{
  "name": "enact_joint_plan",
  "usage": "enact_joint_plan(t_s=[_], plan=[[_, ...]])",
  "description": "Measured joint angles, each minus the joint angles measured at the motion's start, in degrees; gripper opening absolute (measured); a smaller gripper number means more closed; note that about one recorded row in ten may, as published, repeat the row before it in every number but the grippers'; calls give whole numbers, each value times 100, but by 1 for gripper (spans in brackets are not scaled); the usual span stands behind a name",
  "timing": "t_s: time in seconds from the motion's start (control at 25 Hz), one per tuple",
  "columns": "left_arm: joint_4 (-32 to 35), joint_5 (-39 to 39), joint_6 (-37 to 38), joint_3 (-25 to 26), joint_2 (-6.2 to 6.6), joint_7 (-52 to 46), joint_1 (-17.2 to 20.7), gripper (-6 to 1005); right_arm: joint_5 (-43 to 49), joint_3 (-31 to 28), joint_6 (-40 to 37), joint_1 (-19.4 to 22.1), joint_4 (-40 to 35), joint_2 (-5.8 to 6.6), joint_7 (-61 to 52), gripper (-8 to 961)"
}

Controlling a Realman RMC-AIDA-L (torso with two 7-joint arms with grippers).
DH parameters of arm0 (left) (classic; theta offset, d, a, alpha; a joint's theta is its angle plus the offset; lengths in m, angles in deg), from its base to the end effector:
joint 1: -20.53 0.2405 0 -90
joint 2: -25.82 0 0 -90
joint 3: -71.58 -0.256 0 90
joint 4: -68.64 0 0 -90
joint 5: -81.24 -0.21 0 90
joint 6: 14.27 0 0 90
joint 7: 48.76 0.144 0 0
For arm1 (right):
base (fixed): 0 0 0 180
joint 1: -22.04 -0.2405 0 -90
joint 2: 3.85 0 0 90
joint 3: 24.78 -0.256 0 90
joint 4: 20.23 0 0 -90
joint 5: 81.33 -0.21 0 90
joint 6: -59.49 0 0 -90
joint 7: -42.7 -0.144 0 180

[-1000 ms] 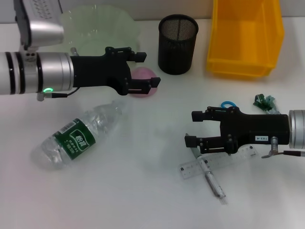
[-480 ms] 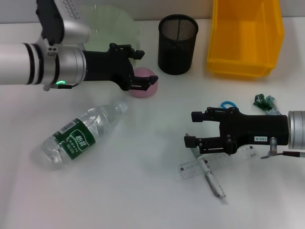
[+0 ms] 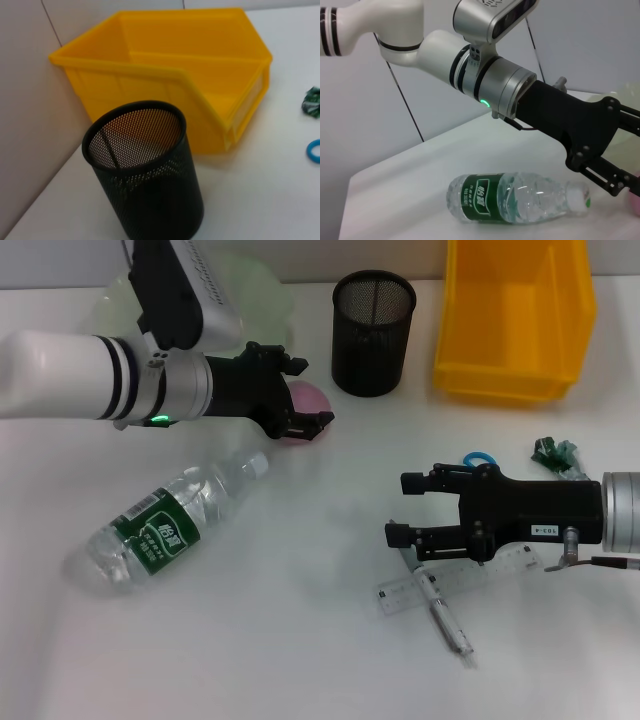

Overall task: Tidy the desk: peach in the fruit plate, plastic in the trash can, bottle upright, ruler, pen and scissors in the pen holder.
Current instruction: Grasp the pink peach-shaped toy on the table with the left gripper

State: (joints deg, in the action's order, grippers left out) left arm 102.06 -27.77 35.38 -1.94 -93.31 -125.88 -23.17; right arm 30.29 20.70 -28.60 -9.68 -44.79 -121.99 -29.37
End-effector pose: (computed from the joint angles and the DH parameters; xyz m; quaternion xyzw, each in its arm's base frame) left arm -0.2014 0.4151 -0.0698 -0.9727 -0.0445 -0.0313 0.2257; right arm 0.2637 0.3077 -0.0415 -0.9422 0.2164 0.2481 0.0621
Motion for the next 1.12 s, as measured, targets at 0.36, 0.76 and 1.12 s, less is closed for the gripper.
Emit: enact_joint_plan(t_s=[0.36, 0.76, 1.12], plan=[[-21, -25, -583, -647, -10, -254, -65, 774, 0, 13, 54, 0, 12, -8, 0, 824], [-113, -25, -945, -980, -5, -328, -142, 773, 0, 13, 81, 0, 22, -8, 0, 824], [-156, -35, -984, -1085, -5, -330, -181, 772, 0, 12, 91, 0, 21, -8, 0, 823]])
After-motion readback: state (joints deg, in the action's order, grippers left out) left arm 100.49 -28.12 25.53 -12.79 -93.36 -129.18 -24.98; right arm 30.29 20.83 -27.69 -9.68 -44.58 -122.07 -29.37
